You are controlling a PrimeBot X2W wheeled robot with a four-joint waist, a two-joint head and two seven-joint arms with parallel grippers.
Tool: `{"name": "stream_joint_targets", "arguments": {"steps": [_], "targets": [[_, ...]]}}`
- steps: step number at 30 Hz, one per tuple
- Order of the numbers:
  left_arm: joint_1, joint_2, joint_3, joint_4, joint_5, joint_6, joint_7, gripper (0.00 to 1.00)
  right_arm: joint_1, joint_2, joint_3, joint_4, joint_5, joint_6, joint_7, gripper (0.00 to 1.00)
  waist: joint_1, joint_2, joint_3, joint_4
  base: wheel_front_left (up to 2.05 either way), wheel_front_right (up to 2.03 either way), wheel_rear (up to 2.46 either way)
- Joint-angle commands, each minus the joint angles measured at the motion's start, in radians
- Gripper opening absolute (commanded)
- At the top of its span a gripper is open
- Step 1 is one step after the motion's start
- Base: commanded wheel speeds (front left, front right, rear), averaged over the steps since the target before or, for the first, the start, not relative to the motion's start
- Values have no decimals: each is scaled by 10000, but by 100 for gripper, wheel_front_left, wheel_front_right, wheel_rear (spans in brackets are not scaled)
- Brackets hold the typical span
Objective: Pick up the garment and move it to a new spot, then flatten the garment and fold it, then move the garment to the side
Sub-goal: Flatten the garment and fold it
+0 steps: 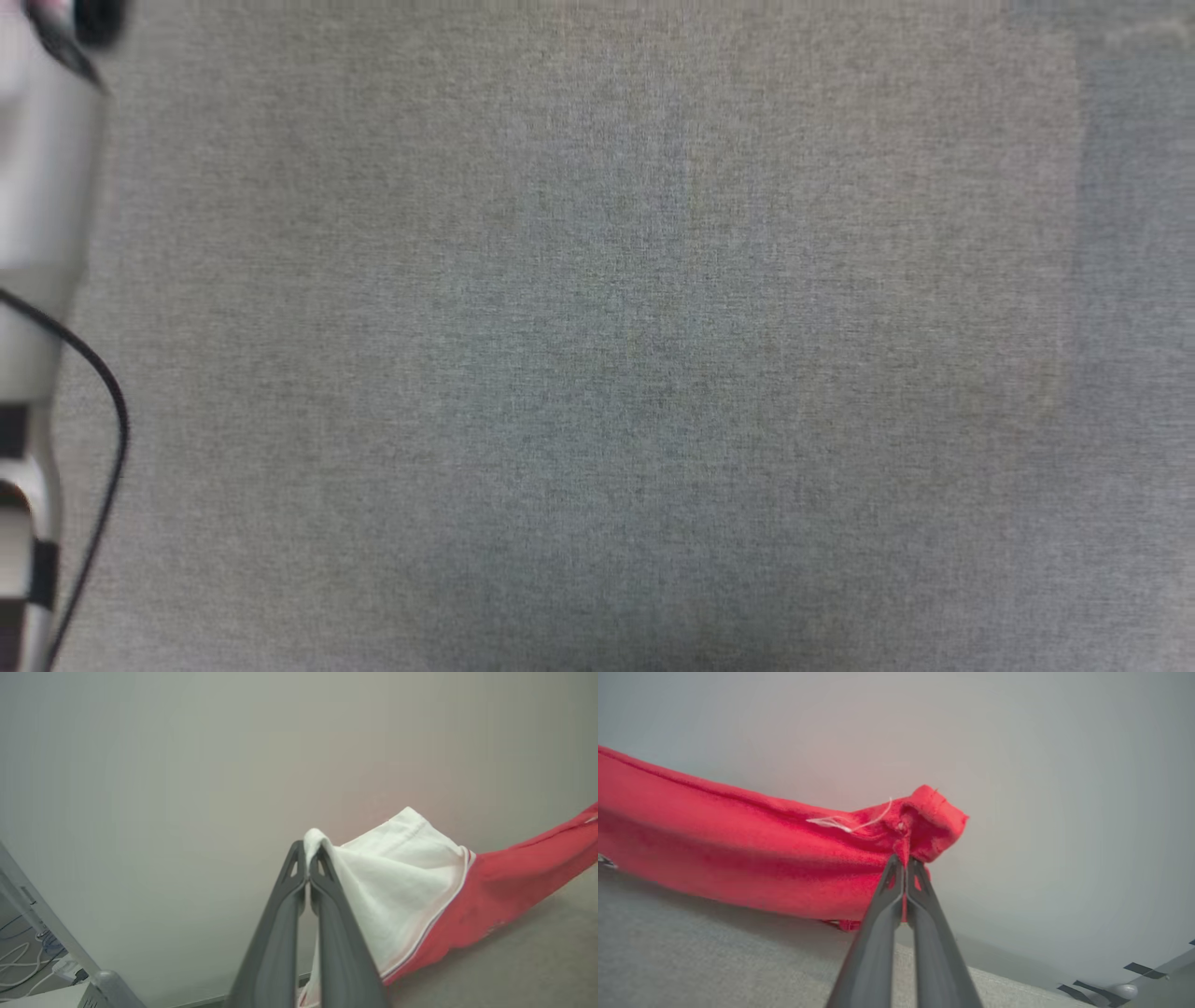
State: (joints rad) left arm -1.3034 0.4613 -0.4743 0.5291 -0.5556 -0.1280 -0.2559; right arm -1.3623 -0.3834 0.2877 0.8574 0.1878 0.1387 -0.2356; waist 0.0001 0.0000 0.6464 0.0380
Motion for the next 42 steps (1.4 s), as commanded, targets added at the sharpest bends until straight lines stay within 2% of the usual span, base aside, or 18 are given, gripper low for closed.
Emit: {"name": "stream_joint_targets", "arguments": {"steps": [1, 5, 10, 21, 32, 42], "targets": [[674, -80, -83, -142, -212, -24, -57, 0, 462, 12, 206, -18, 203, -80, -116, 0, -1, 0, -779, 69, 0, 0, 0], [2357, -101, -608, -409, -789, -25, -58, 0, 1653, -45, 953, -147, 755, -80, -181, 0, -1, 0, -1557, 129, 0, 0, 0], [4128, 141, -1492, -677, -1322, -25, -58, 0, 2994, -340, 1841, -382, 1692, -80, -147, 0, -1, 0, -2413, 190, 0, 0, 0], [7008, 783, -2856, -843, -2540, -26, 185, 0, 5777, -1262, 3603, -1415, 4382, -80, 962, 0, -1, 0, -3872, 360, 0, 0, 0], [8988, 1457, -3477, -1609, -3357, 37, 785, 0, 7621, -1917, 4168, -2374, 5990, -80, 1309, 0, -1, 0, -4956, 486, 0, 0, 0], [10610, 2585, -3690, -3481, -3970, 438, 1546, 0, 9220, -2386, 3960, -2956, 6706, -80, 1563, 0, -1, 0, -5835, 555, 0, 0, 0]]}}
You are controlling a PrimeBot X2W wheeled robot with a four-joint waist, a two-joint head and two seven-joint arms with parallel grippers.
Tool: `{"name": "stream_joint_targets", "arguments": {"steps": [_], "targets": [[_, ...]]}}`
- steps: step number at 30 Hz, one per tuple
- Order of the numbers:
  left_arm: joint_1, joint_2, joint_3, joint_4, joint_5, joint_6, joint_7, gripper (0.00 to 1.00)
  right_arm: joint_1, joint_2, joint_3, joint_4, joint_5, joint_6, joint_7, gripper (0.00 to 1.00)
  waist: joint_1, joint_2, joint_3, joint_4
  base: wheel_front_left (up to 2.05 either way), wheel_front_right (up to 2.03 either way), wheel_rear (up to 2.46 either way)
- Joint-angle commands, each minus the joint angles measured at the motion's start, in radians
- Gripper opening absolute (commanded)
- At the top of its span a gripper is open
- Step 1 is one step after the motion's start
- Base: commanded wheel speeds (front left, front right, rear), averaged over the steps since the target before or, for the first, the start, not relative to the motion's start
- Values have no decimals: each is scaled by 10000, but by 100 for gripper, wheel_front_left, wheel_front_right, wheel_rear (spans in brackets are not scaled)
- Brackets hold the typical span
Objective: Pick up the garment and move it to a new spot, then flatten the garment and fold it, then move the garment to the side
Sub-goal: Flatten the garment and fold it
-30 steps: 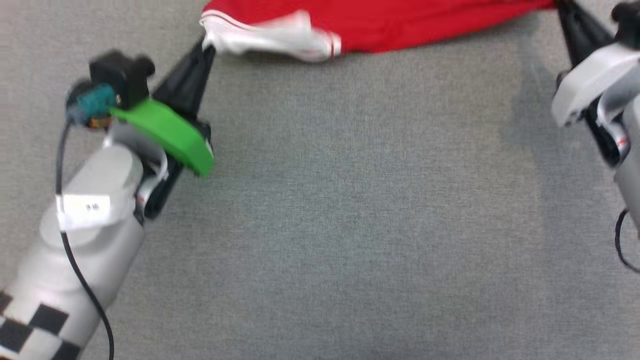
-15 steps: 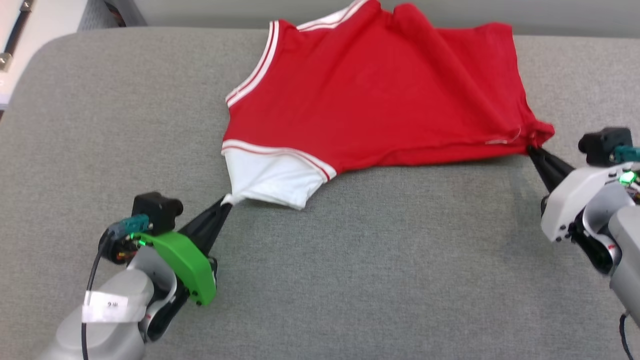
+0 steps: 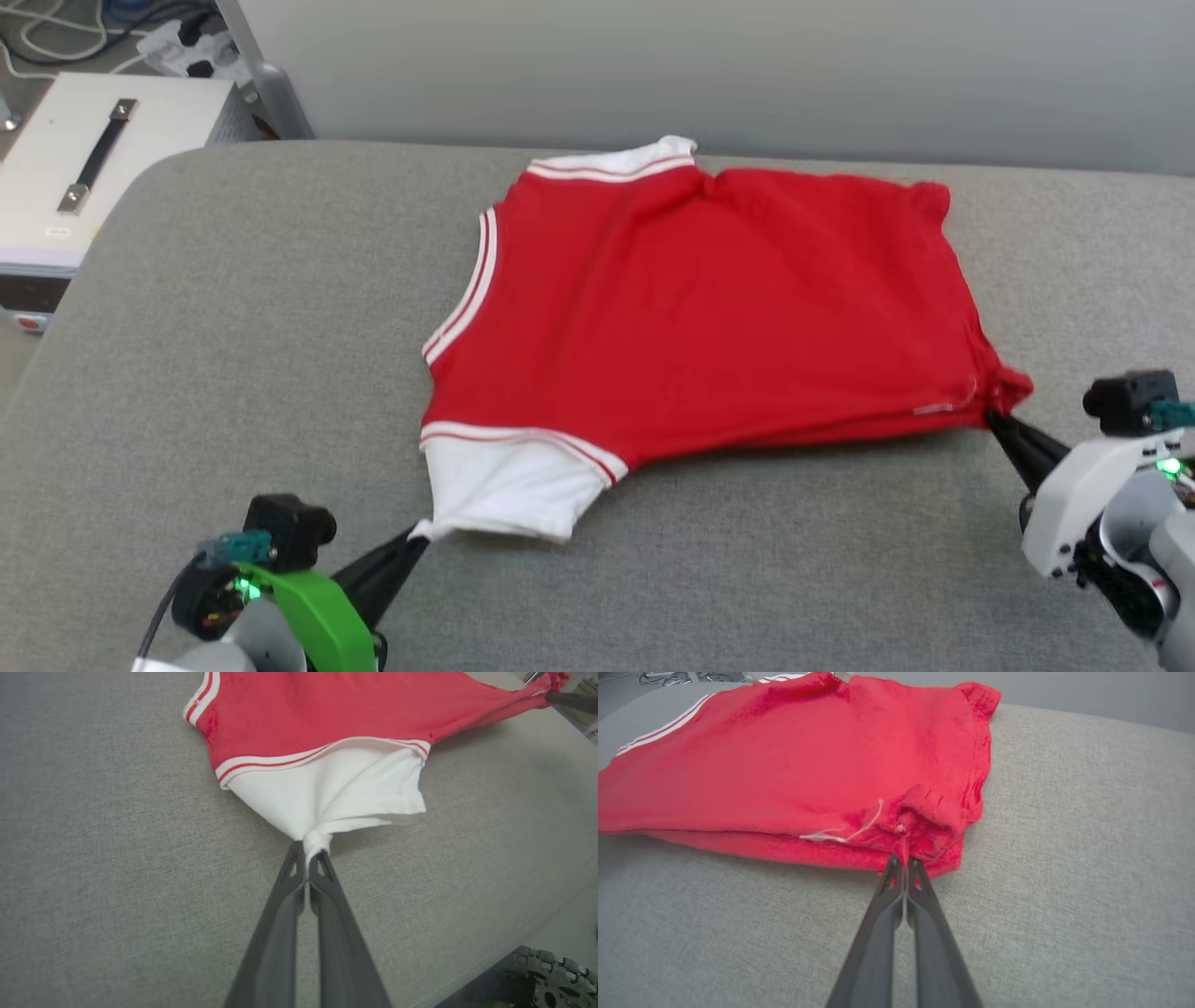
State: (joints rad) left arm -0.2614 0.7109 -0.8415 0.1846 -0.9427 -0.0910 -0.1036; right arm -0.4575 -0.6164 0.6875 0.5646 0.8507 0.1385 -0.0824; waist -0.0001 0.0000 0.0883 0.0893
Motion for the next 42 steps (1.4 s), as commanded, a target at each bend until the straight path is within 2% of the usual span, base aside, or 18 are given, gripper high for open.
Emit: {"name": "stream_joint_targets", "arguments": {"steps": [1, 11, 19, 23, 29, 34, 39, 42], "targets": [[322, 205, -39, -222, -145, 121, 103, 0, 361, -83, -128, -74, 194, -78, 134, 0, 1, 0, -316, 41, 0, 0, 0], [1568, 1133, -649, -2143, -583, 253, 1089, 0, 2740, -444, -1107, -1585, 867, -78, 1100, 0, 1, 0, -851, -39, 0, 0, 0], [2205, 1569, -1077, -3063, -913, 240, 1658, 0, 4774, -467, -2499, -3055, 956, -78, 2158, 0, 1, 0, -1010, -165, 0, 0, 0], [2188, 1761, -853, -3386, -933, 343, 1431, 0, 5515, -374, -3470, -4052, 658, -78, 2490, 0, 1, 0, -1006, -238, 0, 0, 0], [1661, 1721, -221, -3544, -670, 612, 756, 0, 5904, 123, -4666, -5151, 5, -78, 2771, 0, 1, 0, -819, -318, 0, 0, 0], [942, 1666, 69, -3456, -331, 699, 744, 0, 5859, 535, -5259, -5705, -463, -78, 3020, 0, 1, 0, -558, -369, 0, 0, 0], [144, 1323, 228, -3118, -132, 783, 940, 0, 5613, 906, -5591, -5944, -786, -78, 3312, 0, 1, 0, -190, -447, 0, 0, 0], [-560, 954, 249, -2430, -6, 746, 1207, 0, 5166, 1209, -5773, -5845, -1205, -78, 3725, 0, 1, 0, 290, -567, 0, 0, 0]]}}
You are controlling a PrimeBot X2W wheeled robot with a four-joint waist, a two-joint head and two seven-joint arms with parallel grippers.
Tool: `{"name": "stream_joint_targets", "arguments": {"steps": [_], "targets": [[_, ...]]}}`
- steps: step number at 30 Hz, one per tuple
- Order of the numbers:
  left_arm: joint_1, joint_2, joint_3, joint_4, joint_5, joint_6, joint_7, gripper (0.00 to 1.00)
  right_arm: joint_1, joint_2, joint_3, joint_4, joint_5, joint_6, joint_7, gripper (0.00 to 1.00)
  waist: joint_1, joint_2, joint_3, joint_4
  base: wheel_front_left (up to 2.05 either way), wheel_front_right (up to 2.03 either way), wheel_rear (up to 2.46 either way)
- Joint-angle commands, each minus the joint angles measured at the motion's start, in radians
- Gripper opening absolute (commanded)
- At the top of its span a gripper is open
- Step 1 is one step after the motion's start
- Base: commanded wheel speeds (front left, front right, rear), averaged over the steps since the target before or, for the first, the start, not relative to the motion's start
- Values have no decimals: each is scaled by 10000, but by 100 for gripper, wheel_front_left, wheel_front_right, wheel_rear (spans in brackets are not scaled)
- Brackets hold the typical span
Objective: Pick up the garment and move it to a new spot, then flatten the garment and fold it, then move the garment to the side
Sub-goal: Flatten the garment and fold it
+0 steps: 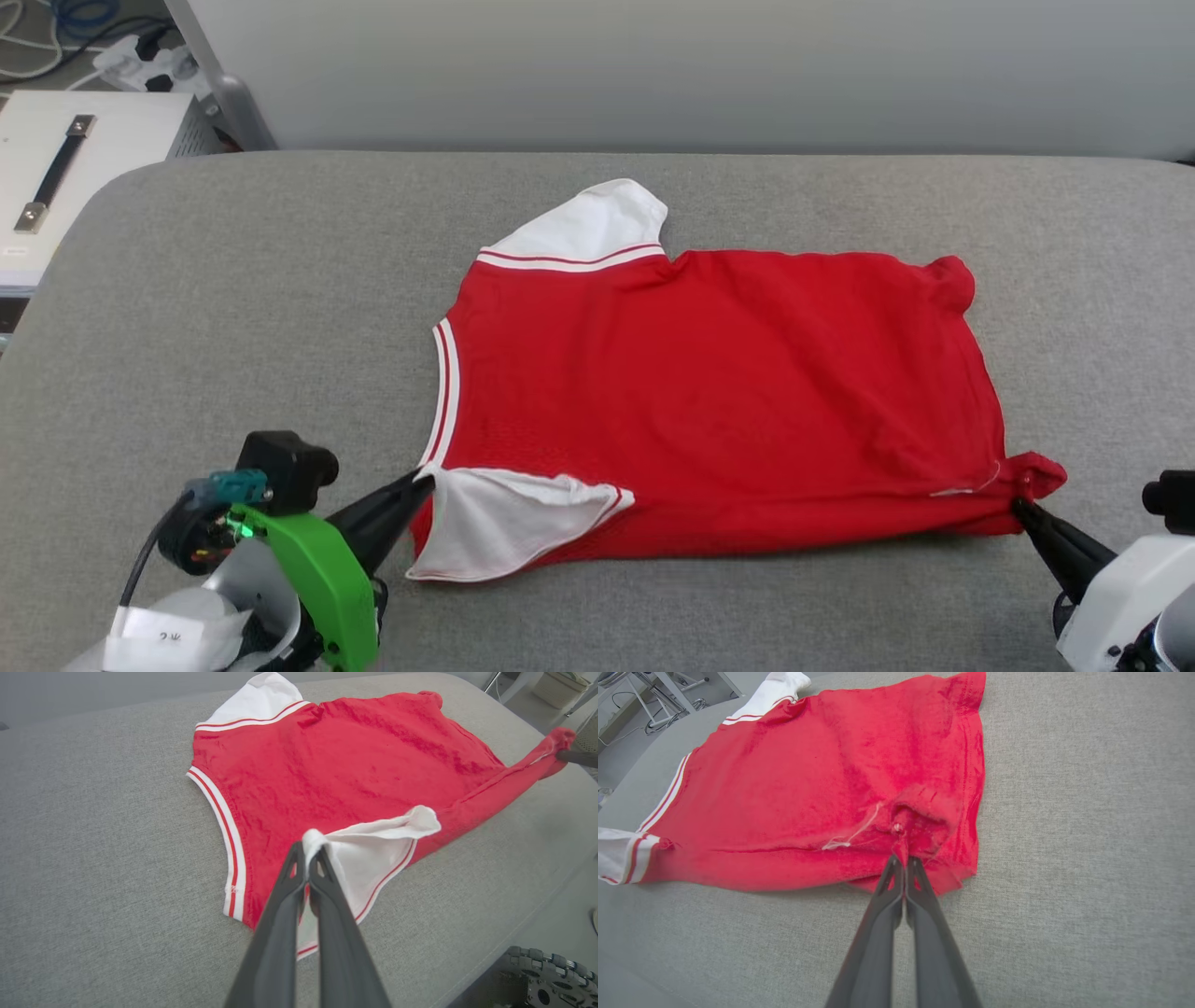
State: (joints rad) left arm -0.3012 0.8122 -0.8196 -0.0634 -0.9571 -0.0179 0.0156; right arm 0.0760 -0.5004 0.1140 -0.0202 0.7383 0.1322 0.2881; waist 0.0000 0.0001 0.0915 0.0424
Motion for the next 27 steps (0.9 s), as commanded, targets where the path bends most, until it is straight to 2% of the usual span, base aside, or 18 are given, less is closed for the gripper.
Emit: {"name": "stream_joint_targets", "arguments": {"steps": [1, 13, 25, 26, 27], "targets": [[-320, -141, 15, 250, 175, -11, 82, 0, -293, 112, -50, 44, -173, -15, 108, 0, 0, -1, 374, -124, 0, 0, 0], [-1665, -881, -197, 2471, 500, -617, 275, 0, -1507, 647, -1, 958, -958, -15, 896, 0, 0, -1, 1120, -268, 0, 0, 0], [-2777, -1704, -813, 4504, 1047, -992, 161, 0, -2135, 817, 201, 1808, -1278, -15, 818, 0, 0, -1, 1460, -293, 0, 0, 0], [-2826, -1773, -886, 4706, 1138, -999, 118, 0, -2185, 827, 235, 1881, -1316, -15, 791, 3, 0, -1, 1445, -301, 0, 0, 0], [-2849, -1834, -946, 4850, 1207, -1005, 65, 59, -2225, 833, 263, 1920, -1360, -15, 731, 100, 0, -1, 1425, -307, 0, 0, 0]]}}
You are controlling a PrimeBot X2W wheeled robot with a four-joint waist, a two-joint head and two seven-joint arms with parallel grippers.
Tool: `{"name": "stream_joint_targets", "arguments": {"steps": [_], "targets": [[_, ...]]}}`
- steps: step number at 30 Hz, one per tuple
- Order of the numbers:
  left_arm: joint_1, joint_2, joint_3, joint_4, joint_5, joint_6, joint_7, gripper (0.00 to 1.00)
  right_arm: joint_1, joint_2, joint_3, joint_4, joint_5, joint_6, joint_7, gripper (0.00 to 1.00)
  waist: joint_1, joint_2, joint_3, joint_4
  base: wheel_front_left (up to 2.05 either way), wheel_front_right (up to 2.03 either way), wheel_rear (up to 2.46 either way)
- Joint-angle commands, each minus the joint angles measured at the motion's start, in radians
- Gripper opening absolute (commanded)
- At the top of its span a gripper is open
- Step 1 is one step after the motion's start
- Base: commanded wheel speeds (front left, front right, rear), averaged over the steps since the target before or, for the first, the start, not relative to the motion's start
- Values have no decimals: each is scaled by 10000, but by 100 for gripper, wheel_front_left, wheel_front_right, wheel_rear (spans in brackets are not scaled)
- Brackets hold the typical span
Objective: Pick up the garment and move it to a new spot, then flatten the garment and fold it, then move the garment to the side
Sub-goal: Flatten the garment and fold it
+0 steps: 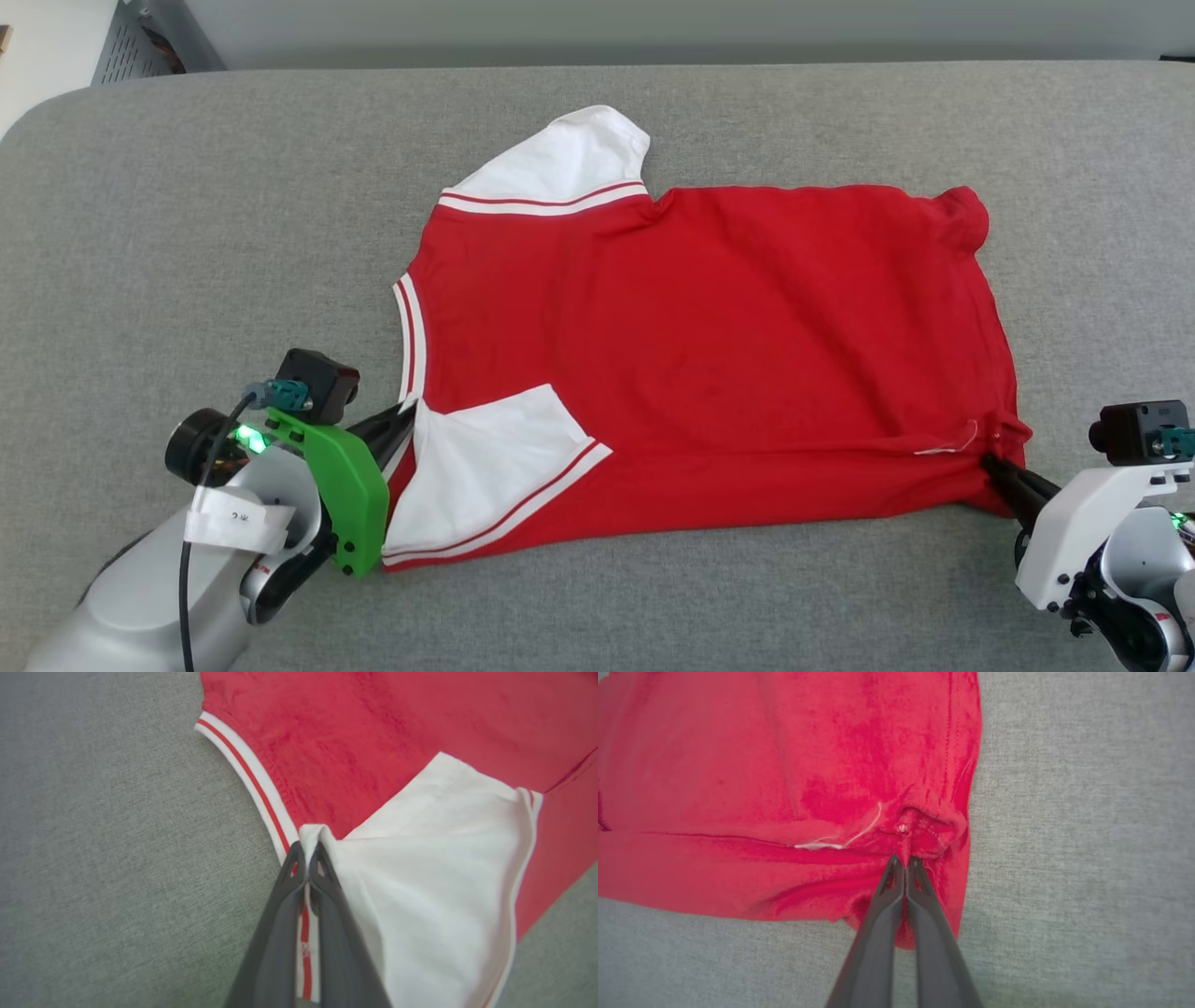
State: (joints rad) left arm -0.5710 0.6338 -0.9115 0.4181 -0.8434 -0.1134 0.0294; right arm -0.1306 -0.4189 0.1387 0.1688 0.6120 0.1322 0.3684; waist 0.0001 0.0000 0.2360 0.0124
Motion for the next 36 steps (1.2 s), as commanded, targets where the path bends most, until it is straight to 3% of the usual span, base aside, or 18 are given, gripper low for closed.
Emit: {"name": "stream_joint_targets", "arguments": {"steps": [1, 10, 19, 28, 36], "targets": [[-143, -162, -19, 219, 43, -47, -179, 100, -199, 60, 13, 109, -108, -15, -125, 100, -1, 0, -62, -14, 0, 0, 0], [238, -674, 676, 918, -403, 556, -1587, 100, -228, 10, 174, -13, -289, -15, -513, 100, -1, 0, -707, 48, 0, 0, 0], [1447, -768, 1388, -304, -1279, 1591, -2165, 100, 423, 101, -266, -1025, -817, -15, 97, 100, -1, 0, -1328, 202, 0, 0, 0], [3035, -447, 1459, -2237, -1911, 3000, -1590, 100, 1374, 804, -1022, -2499, -1343, -15, 1596, 100, -1, 0, -1501, 207, 0, 0, 0], [3487, 186, 1051, -3245, -1900, 4146, -210, 100, 2018, 1500, -1815, -3429, -1897, -15, 2969, 100, -1, 0, -1366, 143, 0, 0, 0]]}}
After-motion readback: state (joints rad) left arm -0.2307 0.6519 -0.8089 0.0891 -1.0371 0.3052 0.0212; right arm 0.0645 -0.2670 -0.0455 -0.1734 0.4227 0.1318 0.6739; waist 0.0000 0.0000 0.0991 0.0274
